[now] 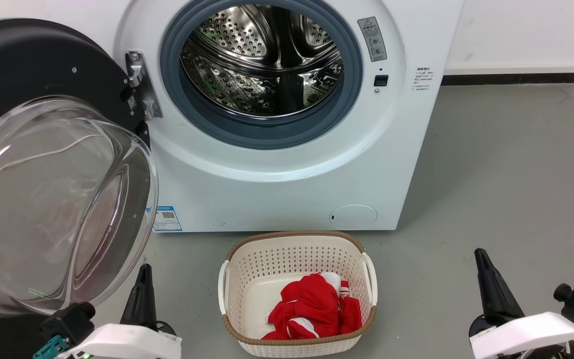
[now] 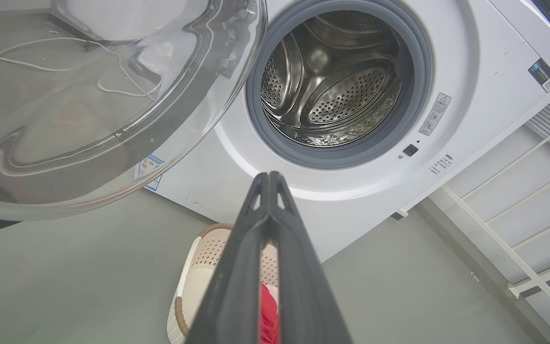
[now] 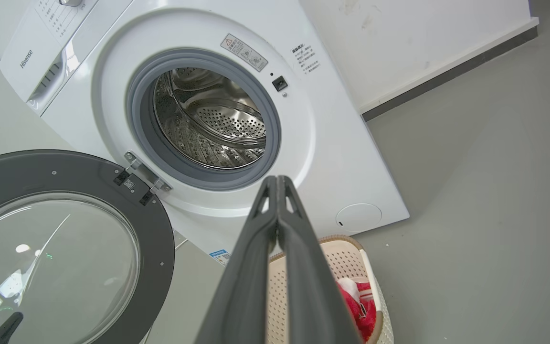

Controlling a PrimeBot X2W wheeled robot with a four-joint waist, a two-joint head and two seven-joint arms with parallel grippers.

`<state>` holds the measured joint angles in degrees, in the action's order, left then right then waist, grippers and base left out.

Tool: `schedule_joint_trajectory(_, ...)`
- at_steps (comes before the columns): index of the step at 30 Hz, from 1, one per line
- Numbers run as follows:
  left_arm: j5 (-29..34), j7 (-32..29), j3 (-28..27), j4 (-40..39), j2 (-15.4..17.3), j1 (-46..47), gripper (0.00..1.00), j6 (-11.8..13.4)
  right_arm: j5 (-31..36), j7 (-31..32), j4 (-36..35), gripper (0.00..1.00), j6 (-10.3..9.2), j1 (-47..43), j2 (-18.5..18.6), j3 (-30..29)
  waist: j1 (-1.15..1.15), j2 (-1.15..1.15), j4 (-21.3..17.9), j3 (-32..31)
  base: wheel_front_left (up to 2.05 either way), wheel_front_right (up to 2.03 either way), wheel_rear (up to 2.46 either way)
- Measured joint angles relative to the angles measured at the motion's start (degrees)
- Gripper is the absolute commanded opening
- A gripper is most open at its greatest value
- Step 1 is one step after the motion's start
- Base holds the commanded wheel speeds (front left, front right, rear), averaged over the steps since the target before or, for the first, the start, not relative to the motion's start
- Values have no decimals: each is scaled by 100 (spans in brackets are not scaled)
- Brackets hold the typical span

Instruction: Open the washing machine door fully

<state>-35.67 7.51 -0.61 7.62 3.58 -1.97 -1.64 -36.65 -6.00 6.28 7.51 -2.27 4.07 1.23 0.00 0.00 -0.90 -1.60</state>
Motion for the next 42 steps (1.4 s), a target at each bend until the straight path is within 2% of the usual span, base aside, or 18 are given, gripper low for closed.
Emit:
schedule_joint_trajectory(17,-1380,-341,-148,159,-12,190,0,-146,-1443,227,182,0,-1,174,41,-87,0,0,16,31,0,0,0)
schedule_joint_trajectory(42,-3032,-753,-324,350,-35,413,0,-293,-3123,522,403,0,-1,441,60,-238,0,0,39,77,0,0,0)
